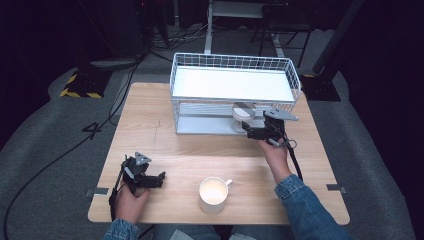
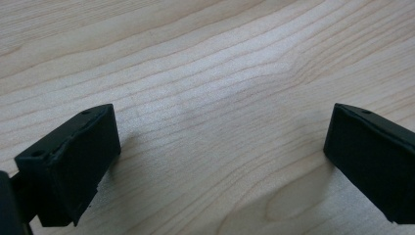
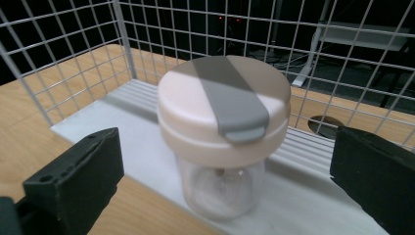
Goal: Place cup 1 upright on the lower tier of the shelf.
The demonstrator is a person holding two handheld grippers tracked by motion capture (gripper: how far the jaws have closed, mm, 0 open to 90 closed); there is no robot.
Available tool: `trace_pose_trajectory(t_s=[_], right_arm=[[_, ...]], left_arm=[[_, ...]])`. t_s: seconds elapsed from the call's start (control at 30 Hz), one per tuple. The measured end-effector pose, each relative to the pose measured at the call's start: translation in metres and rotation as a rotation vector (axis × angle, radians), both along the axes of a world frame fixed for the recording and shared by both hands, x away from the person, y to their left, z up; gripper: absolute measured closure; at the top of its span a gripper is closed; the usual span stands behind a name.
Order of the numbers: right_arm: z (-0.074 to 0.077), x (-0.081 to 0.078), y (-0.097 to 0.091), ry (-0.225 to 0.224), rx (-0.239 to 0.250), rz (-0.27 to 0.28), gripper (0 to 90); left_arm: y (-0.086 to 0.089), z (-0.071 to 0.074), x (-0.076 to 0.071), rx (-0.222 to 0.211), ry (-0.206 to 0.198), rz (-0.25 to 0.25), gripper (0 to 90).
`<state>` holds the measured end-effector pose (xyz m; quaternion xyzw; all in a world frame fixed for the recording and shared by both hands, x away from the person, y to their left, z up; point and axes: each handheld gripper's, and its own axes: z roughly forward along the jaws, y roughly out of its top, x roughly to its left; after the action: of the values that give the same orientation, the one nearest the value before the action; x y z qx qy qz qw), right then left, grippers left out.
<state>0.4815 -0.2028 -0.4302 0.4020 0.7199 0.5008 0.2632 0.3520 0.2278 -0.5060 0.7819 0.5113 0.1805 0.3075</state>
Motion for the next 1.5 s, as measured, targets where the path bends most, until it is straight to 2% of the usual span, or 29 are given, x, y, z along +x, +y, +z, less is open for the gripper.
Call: trace_pose_trajectory(t_s=[0.23, 0.5, 0.77, 0.87, 1.0, 1.2, 1.37, 1.5], right_arm=[[0.013, -0.027, -0.013, 0.004, 0.002, 0.045, 0.0], [0.025, -0.047, -0.028, 0.013, 0.013, 0.078, 0.0], [0.034, -0.062, -0.043, 0.067, -0.010, 0.089, 0.0], [0.037, -0.068, -0.051, 0.113, -0.001, 0.099, 0.0], [0.038, -0.072, -0.056, 0.134, -0.019, 0.104, 0.0], [0.034, -0.084, -0.070, 0.129, -0.001, 0.106, 0.0], [0.026, -0.097, -0.083, 0.129, -0.047, 0.099, 0.0], [0.021, -0.102, -0.090, 0.147, -0.062, 0.104, 0.0]], left_arm=[[0.000, 0.000, -0.001, 0.000, -0.001, -0.011, 0.8], [0.001, 0.000, -0.001, -0.001, 0.002, -0.018, 0.7], [0.000, 0.000, 0.000, 0.001, -0.001, -0.017, 0.7], [0.000, 0.000, 0.000, 0.001, -0.001, -0.017, 0.7], [0.000, 0.000, 0.000, 0.000, -0.001, -0.017, 0.7], [0.000, 0.000, 0.000, 0.000, -0.001, -0.017, 0.8], [0.000, 0.000, 0.000, 0.001, -0.001, -0.017, 0.8], [0.000, 0.000, 0.000, 0.000, -0.001, -0.017, 0.7]])
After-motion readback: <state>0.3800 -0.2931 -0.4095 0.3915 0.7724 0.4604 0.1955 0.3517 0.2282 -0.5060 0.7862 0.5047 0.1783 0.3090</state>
